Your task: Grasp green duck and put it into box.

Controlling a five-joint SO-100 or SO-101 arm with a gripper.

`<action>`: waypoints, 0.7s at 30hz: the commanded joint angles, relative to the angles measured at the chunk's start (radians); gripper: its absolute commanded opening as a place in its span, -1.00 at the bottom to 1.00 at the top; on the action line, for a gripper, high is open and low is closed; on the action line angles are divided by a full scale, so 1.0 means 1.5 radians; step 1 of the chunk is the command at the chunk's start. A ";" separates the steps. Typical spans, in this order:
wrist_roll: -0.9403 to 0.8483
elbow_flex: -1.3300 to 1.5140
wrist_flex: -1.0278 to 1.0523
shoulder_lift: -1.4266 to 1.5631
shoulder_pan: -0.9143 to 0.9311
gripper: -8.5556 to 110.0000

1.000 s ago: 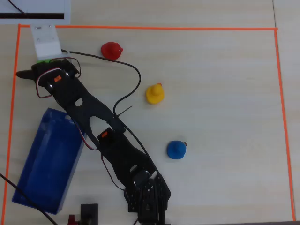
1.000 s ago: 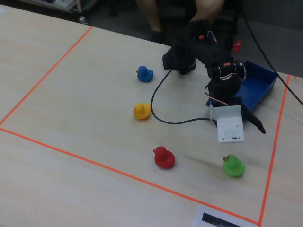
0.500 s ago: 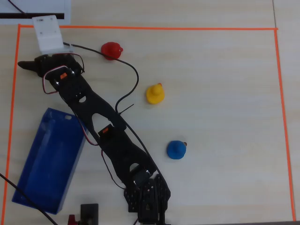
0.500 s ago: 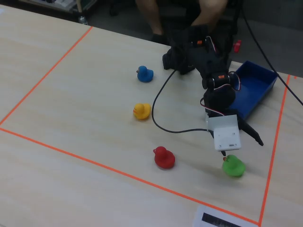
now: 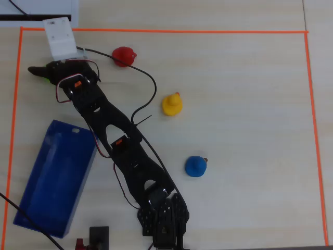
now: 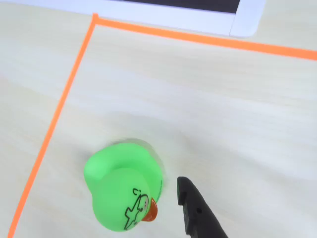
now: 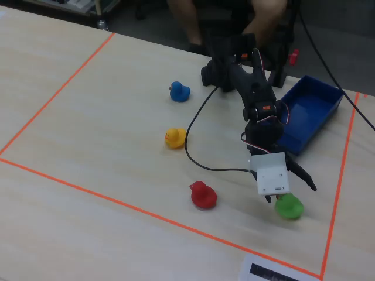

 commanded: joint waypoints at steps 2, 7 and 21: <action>-0.002 0.010 -0.029 0.008 0.005 -0.07; 0.003 0.033 -0.045 0.001 0.004 -0.07; 0.040 0.019 -0.059 -0.024 0.000 -0.71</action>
